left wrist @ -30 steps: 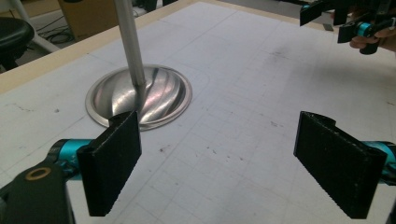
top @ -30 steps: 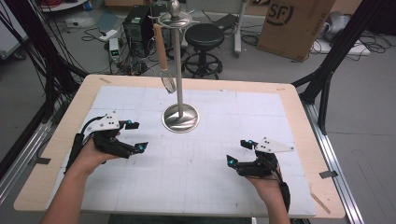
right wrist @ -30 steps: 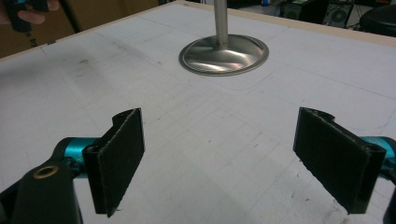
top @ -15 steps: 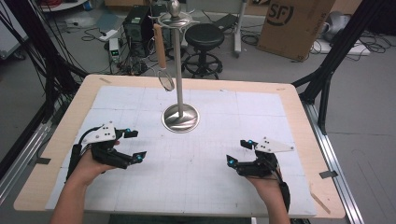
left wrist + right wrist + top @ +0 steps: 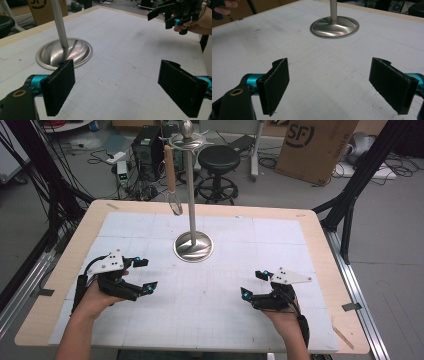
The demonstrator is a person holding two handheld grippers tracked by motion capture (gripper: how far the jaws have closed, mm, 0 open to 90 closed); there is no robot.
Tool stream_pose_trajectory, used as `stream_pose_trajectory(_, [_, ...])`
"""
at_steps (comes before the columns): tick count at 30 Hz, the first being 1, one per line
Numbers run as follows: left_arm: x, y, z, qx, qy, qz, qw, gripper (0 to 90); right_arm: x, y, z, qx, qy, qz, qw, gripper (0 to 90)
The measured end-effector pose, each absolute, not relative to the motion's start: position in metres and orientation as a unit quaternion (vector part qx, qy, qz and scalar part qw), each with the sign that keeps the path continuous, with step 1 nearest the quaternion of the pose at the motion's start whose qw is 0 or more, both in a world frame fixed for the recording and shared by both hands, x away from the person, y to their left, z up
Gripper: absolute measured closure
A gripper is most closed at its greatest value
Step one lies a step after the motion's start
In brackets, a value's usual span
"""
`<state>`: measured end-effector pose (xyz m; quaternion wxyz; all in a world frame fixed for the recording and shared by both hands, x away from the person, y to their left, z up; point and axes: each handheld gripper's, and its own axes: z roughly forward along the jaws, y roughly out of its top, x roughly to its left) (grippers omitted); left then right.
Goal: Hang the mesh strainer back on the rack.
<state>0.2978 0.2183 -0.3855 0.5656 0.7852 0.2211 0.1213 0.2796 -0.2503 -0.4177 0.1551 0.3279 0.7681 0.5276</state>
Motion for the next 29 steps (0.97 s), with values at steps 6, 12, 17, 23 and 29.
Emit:
stream_pose_trajectory(6, [0.2944,0.2215,-0.3858,0.782,0.223,0.12,0.569,14.8,0.2831,-0.2479,-0.4171,0.326,0.767,0.529,0.156,15.4])
stream_pose_trajectory(12, [0.2948,0.2218,-0.3862,0.782,0.223,0.121,0.569,14.8,0.2822,-0.2461,-0.4175,0.328,0.771,0.524,0.156,15.4])
stream_pose_trajectory(17, [0.2951,0.2216,-0.3865,0.783,0.224,0.118,0.568,14.8,0.283,-0.2465,-0.4178,0.328,0.771,0.524,0.156,15.4])
stream_pose_trajectory(23, [0.2963,0.2198,-0.3887,0.788,0.226,0.119,0.561,14.8,0.2835,-0.2466,-0.4183,0.328,0.771,0.523,0.156,15.3])
stream_pose_trajectory(29, [0.2974,0.2201,-0.3898,0.79,0.23,0.119,0.556,14.8,0.283,-0.2459,-0.4185,0.328,0.772,0.522,0.153,15.4])
